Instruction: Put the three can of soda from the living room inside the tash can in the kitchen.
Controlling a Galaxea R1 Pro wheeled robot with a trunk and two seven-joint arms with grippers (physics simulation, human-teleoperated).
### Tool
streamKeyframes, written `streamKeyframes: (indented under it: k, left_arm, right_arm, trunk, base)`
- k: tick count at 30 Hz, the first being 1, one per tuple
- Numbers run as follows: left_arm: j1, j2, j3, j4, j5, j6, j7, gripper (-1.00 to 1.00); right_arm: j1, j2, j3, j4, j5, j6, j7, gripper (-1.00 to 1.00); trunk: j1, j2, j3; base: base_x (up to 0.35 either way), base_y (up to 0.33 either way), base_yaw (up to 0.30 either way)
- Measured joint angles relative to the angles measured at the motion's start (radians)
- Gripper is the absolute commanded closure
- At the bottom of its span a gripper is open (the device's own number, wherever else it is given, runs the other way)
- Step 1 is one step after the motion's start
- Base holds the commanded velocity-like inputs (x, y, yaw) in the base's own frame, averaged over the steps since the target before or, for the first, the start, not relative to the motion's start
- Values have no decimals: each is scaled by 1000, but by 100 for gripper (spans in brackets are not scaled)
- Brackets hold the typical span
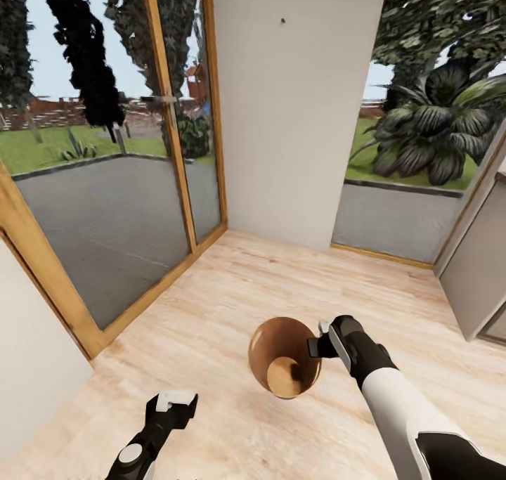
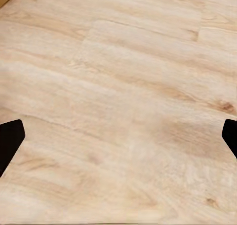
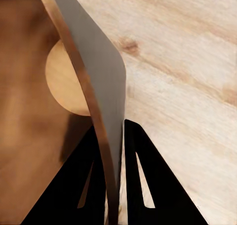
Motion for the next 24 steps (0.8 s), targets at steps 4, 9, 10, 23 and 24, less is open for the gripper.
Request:
streamKeyframes:
  k: [4,9,10,23,24]
  left_arm:
    - [0,0,0,0,0,0,0,-100]
    - [0,0,0,0,0,0,0,-100]
    - [0,0,0,0,0,0,0,-100]
    - [0,0,0,0,0,0,0,-100]
    - [0,0,0,-1,0,0,0,-100]
  right_arm:
    - [1,0,0,0,0,0,0,100]
    - [1,0,0,1,-1,0,0,100]
    - [1,0,1,1,-1,0,0,100]
    - [0,0,0,1,-2,0,0,100]
    - [0,0,0,1,-4,0,0,100]
  trunk:
    - [0,0,0]
    - [0,0,0]
    - [0,0,0]
    - [0,0,0]
    - [0,0,0]
  base:
    - [0,308,247]
    - [-14,308,247]
    - [-54,308,247]
    - [-120,300,241]
    - [-204,267,157]
